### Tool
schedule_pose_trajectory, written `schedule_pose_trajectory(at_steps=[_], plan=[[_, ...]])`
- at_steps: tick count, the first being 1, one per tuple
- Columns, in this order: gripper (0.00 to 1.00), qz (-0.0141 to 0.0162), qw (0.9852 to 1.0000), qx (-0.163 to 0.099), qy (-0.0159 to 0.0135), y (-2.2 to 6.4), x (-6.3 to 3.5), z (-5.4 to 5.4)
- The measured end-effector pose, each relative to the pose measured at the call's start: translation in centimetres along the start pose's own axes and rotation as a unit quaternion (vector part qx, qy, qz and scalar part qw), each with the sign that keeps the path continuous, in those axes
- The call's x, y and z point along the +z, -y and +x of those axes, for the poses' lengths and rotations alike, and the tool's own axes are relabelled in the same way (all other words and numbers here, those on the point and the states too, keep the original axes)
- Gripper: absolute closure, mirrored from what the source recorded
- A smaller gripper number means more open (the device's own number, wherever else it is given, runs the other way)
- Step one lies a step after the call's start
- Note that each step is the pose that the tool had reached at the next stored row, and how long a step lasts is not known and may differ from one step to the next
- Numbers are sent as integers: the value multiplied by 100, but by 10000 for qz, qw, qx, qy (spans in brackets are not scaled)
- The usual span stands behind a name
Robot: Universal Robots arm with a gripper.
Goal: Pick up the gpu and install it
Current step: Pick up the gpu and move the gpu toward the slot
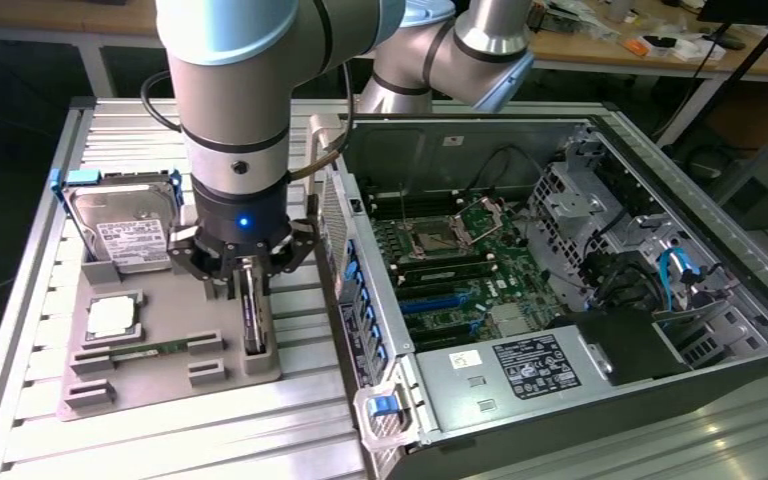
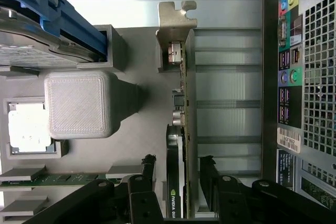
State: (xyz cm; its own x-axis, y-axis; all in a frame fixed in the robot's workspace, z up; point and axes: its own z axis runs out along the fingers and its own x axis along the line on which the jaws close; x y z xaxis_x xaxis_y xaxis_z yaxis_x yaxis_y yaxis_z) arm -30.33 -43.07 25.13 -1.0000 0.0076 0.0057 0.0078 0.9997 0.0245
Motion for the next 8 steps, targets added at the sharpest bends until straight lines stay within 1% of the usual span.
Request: schedule_pose_trajectory(at_steps=[1,2,4,8], plan=[[60,0,10000,0,0,0,0,0],[60,0,10000,0,0,0,0,0],[72,1,10000,0,0,0,0,0],[73,0,10000,0,0,0,0,0]])
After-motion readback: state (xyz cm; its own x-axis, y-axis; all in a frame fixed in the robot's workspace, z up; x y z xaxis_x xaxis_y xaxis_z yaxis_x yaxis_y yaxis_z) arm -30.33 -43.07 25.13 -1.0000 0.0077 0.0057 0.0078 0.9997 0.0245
